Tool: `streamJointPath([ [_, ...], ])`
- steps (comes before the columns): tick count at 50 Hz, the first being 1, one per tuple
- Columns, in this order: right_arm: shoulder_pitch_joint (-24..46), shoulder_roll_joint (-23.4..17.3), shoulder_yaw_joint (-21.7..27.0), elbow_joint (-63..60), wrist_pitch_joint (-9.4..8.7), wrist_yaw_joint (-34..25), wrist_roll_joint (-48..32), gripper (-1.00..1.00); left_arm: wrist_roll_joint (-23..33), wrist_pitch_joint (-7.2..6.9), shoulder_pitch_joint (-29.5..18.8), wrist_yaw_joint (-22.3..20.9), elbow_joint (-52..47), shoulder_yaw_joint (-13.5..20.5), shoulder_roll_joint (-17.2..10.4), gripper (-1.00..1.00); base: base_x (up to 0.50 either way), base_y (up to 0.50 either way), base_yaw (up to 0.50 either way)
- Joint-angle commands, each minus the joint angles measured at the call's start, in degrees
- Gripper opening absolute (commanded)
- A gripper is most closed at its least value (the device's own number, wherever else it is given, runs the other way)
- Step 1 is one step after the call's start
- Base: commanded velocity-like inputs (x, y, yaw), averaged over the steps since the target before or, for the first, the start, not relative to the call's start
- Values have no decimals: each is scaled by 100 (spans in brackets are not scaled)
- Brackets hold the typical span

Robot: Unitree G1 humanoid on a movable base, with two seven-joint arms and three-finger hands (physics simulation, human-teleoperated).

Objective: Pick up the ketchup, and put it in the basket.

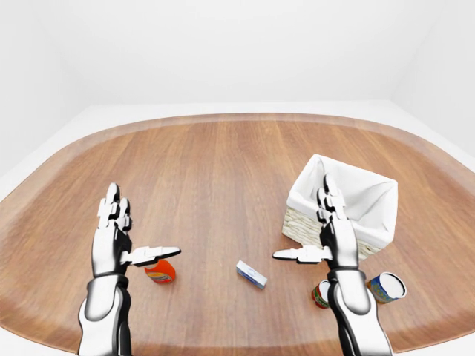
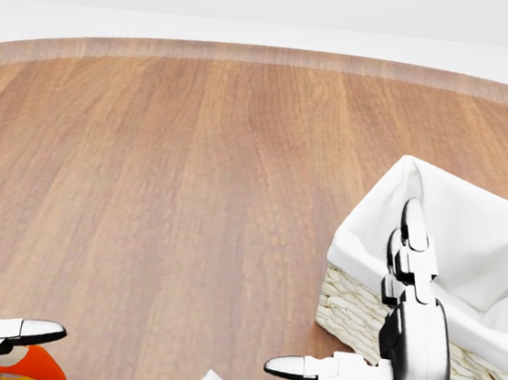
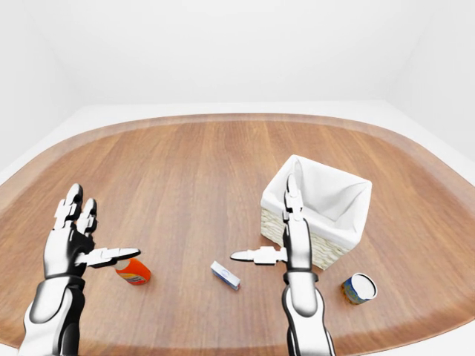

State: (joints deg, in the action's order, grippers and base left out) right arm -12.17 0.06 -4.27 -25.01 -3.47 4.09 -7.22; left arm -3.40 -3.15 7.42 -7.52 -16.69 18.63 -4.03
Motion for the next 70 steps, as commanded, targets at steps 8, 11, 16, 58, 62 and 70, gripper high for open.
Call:
streamJointPath([
  [8, 34, 3, 29, 93, 25, -5, 15, 100, 75, 269, 3, -185, 501, 535, -121, 100, 0, 0, 0],
  [11, 37, 3, 35, 78, 18, -10, 24, 100, 133, 413, 54, -184, 605, 561, -132, 100, 0, 0, 0],
  [16, 98, 10, 33, 206, 45, 3, 1, 100, 153, 598, 44, -192, 870, 662, -201, 100, 0, 0, 0],
  [58, 73, 6, -9, 190, 47, 29, -23, 100, 413, 815, -178, 201, 3601, 140, -516, 100, 0, 0, 0],
  [62, 65, 6, -27, 178, 48, 34, -37, 100, 431, 815, -283, 271, 3779, 29, -544, 100, 0, 0, 0],
  [70, 60, 8, -24, 142, 31, 31, -33, 100, 377, 815, -423, 334, 4150, -121, -610, 100, 0, 0, 0],
])
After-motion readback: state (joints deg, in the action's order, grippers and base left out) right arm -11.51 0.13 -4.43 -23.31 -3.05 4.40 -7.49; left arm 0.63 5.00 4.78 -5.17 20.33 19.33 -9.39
